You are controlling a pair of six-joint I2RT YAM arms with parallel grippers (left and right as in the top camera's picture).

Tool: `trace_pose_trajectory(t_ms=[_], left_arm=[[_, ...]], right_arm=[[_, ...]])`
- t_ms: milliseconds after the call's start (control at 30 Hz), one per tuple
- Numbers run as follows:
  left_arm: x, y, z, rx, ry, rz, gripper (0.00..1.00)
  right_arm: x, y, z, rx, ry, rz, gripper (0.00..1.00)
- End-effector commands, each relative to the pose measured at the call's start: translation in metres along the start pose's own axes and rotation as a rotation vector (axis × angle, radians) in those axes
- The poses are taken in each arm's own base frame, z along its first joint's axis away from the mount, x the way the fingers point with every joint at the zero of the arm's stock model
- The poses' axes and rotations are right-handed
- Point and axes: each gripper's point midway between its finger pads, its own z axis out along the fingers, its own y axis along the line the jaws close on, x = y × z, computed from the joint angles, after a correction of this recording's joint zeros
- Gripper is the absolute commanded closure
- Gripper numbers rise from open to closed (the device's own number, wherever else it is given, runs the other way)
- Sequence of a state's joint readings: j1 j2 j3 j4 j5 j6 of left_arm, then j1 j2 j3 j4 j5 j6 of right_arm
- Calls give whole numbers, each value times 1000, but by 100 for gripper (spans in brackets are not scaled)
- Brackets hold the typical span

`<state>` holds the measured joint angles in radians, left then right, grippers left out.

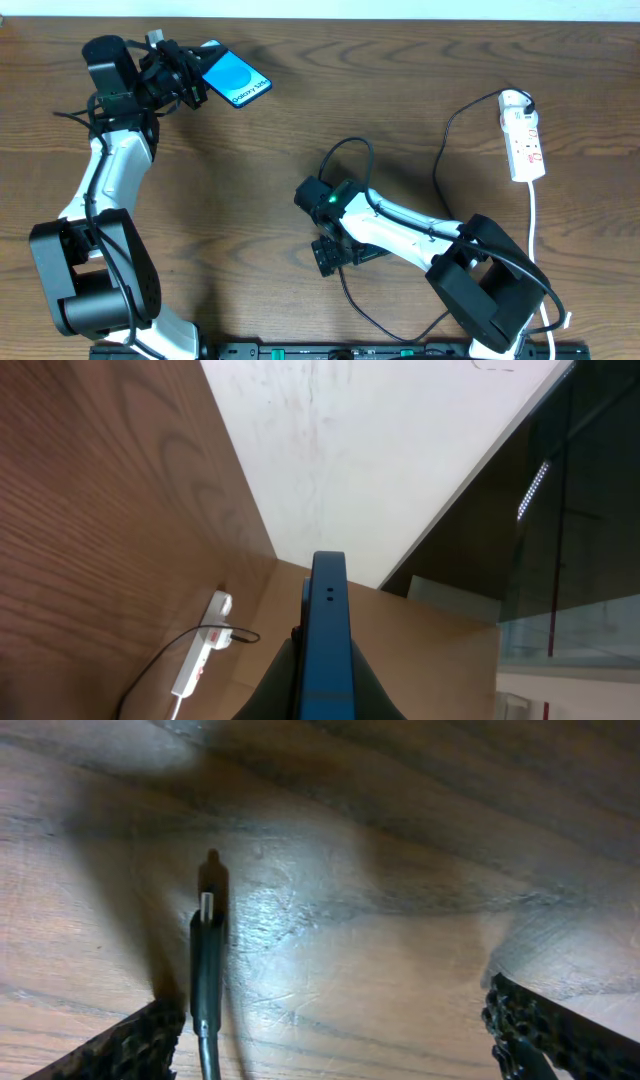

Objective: Plug charger to phone and switch on socket
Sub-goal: 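Lower the right gripper and close it on the cable near the plug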

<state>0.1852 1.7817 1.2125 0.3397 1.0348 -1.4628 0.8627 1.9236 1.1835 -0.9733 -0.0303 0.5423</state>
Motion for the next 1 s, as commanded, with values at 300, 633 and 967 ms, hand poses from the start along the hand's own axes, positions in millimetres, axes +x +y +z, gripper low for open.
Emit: trace_pose_trajectory(t_ms=[300,633,967], left_arm=[[10,-24,-6,36,20,58,93],[10,-24,-6,36,20,59,93],[10,-24,-6,36,19,59,92]], right_arm=[[-11,-20,19,70,1,32,18],[-15,-23,19,67,-6,46,36],[-16,-25,18,78,-13,45,49]])
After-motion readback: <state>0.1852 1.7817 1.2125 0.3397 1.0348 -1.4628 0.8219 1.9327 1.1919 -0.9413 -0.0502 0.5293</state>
